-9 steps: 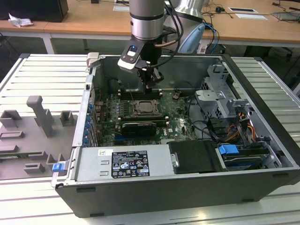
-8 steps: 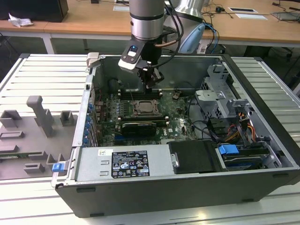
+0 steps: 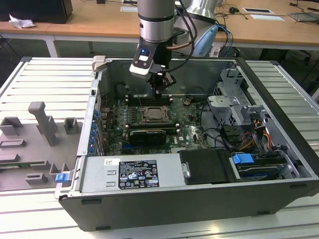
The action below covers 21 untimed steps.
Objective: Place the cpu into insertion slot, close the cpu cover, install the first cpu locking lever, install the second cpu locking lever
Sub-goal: 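Install the first cpu locking lever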
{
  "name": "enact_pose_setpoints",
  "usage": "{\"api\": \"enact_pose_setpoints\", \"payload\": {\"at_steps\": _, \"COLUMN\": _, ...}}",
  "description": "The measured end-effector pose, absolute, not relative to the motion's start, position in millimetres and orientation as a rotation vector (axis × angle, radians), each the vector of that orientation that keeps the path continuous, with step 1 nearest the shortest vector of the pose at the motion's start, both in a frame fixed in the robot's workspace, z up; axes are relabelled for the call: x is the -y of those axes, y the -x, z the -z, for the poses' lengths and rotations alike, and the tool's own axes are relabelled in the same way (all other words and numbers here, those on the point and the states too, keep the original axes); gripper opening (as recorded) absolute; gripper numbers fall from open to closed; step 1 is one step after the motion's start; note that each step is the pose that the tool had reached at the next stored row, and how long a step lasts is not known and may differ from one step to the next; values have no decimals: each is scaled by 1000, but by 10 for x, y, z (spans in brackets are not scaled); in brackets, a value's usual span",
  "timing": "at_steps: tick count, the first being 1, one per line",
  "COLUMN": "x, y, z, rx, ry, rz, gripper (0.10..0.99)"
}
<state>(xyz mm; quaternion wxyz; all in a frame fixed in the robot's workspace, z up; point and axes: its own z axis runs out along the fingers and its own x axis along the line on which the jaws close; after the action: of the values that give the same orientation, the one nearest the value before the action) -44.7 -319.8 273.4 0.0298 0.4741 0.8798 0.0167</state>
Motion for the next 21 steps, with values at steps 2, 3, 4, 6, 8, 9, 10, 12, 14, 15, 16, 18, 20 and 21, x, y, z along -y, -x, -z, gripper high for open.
{"api": "enact_pose_setpoints", "payload": {"at_steps": 2, "x": 3198, "y": 447, "z": -2734, "rx": -2726, "ry": -1437, "rz": -52, "gripper": 106}}
{"api": "enact_pose_setpoints", "payload": {"at_steps": 3, "x": 3198, "y": 447, "z": -2734, "rx": -2740, "ry": -1411, "rz": -53, "gripper": 106}}
{"api": "enact_pose_setpoints", "payload": {"at_steps": 4, "x": 3198, "y": 447, "z": -2734, "rx": -2746, "ry": -1400, "rz": -54, "gripper": 106}}
{"api": "enact_pose_setpoints", "payload": {"at_steps": 6, "x": 3198, "y": 447, "z": -2734, "rx": -2761, "ry": -1371, "rz": -55, "gripper": 106}}
{"api": "enact_pose_setpoints", "payload": {"at_steps": 8, "x": 3198, "y": 447, "z": -2734, "rx": -2776, "ry": -1342, "rz": -56, "gripper": 106}}
{"api": "enact_pose_setpoints", "payload": {"at_steps": 9, "x": 3198, "y": 447, "z": -2734, "rx": -2791, "ry": -1311, "rz": -57, "gripper": 106}}
{"api": "enact_pose_setpoints", "payload": {"at_steps": 10, "x": 3198, "y": 447, "z": -2734, "rx": -2798, "ry": -1296, "rz": -57, "gripper": 106}}
{"api": "enact_pose_setpoints", "payload": {"at_steps": 12, "x": 3198, "y": 447, "z": -2734, "rx": -2808, "ry": -1275, "rz": -58, "gripper": 106}}
{"api": "enact_pose_setpoints", "payload": {"at_steps": 14, "x": 3198, "y": 447, "z": -2734, "rx": -2820, "ry": -1249, "rz": -59, "gripper": 106}}
{"api": "enact_pose_setpoints", "payload": {"at_steps": 15, "x": 3198, "y": 447, "z": -2734, "rx": -2825, "ry": -1238, "rz": -59, "gripper": 106}}
{"api": "enact_pose_setpoints", "payload": {"at_steps": 16, "x": 3198, "y": 447, "z": -2734, "rx": -2840, "ry": -1205, "rz": -60, "gripper": 106}}
{"api": "enact_pose_setpoints", "payload": {"at_steps": 18, "x": 3198, "y": 447, "z": -2734, "rx": -2865, "ry": -1145, "rz": -62, "gripper": 106}}
{"api": "enact_pose_setpoints", "payload": {"at_steps": 20, "x": 3198, "y": 447, "z": -2734, "rx": -2904, "ry": -1047, "rz": -65, "gripper": 106}}
{"api": "enact_pose_setpoints", "payload": {"at_steps": 21, "x": 3198, "y": 447, "z": -2734, "rx": -2923, "ry": -995, "rz": -66, "gripper": 106}}
